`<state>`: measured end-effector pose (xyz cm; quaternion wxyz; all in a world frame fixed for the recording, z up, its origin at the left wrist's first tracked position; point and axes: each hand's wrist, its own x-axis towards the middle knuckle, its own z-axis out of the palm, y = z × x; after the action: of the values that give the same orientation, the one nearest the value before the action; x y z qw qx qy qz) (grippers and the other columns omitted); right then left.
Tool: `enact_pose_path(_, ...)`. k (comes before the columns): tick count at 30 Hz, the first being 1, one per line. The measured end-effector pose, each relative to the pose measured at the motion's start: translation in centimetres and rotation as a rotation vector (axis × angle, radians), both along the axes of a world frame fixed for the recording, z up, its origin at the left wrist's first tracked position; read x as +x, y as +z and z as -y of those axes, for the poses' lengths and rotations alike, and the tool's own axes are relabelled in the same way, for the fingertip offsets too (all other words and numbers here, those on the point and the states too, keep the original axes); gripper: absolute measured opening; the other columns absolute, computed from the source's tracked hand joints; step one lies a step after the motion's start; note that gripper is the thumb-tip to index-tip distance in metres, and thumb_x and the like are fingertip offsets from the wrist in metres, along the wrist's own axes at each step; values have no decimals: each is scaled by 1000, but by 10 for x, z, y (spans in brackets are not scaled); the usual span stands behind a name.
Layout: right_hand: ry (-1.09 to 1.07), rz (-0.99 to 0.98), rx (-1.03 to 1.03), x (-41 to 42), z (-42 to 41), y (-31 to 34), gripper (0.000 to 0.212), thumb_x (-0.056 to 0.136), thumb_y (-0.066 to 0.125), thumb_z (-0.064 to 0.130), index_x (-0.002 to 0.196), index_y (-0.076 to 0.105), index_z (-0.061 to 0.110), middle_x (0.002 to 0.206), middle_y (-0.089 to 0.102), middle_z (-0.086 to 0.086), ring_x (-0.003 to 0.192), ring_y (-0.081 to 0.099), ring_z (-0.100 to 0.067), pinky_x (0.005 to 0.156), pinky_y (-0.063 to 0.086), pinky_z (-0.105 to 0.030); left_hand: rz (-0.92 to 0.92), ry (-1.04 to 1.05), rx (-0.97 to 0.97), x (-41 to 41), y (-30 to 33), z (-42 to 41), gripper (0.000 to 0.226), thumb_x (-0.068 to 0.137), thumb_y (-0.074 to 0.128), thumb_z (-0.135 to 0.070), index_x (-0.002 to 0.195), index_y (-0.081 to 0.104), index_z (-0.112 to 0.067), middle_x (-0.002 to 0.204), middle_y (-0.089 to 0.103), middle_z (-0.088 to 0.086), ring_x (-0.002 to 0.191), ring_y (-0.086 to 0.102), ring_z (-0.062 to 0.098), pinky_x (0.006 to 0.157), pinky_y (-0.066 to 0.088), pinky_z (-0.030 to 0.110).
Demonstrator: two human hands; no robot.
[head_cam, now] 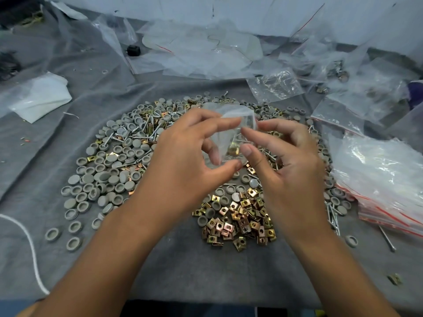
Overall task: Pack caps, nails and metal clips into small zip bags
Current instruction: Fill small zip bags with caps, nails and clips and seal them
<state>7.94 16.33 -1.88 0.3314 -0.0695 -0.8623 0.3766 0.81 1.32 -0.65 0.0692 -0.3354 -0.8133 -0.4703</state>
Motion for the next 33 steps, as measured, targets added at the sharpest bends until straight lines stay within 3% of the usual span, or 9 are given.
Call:
enact_pose_path(4,88,53,55,2,-12,3,14,99,65,31,110,73,29,110,60,14,107,58,-5,89,44,-21,15,96,-23,-5,-2,3,60,75,87,-23,130,65,-26,116,55,-17,71,61,7,62,44,4)
enact_pose_path(6,238,323,127,3,-21,3,16,92,65,46,108,64,42,105,59,25,98,58,4,79,44,-14,-11,145,-34,-8,-2,7,60,75,87,-23,131,64,-26,116,55,-17,71,60,6,63,44,4)
enact_pose_path(8,417,639,272,4,-27,1,28,82,70,57,107,60,47,105,57,30,98,55,9,84,49,-20,-40,163,-52,-9,-2,8,60,76,86,-22,132,64,-24,116,53,-16,71,60,7,65,43,4)
enact_pose_path(11,555,831,499,5,-22,-9,46,73,81,60,112,61,45,105,54,28,100,48,6,92,47,-28,-79,162,-106,-9,-4,7,59,77,86,-22,132,64,-23,114,52,-16,73,60,8,69,41,4)
enact_pose_path(17,569,749,585,7,-12,-17,39,82,75,55,117,61,44,112,54,22,110,51,-6,92,47,-32,-103,143,-145,-7,-6,4,59,77,86,-23,132,64,-23,116,52,-12,75,60,8,76,41,4)
enact_pose_path(24,478,665,456,3,-6,-20,16,91,66,32,107,70,35,104,61,15,91,61,-8,84,55,-37,-104,150,-164,-6,-7,4,59,78,85,-25,132,62,-24,115,50,-14,77,59,5,81,41,4)
enact_pose_path(26,452,651,407,2,-9,-20,16,90,69,27,104,70,35,99,64,17,89,61,-4,84,55,-33,-95,150,-162,-6,-7,4,59,78,86,-23,132,63,-23,114,50,-14,78,60,7,80,41,4)
enact_pose_path(29,391,658,301,3,-16,-18,17,89,73,24,97,71,38,87,68,21,84,64,4,79,54,-18,-82,148,-168,-6,-7,4,58,77,86,-23,131,64,-24,115,50,-14,78,60,6,79,38,1)
enact_pose_path(33,367,568,64,3,-29,-12,18,87,78,22,93,71,38,80,72,23,80,66,12,74,49,-6,-60,140,-182,-4,-7,4,59,78,86,-24,133,63,-26,116,51,-15,78,60,6,77,40,3)
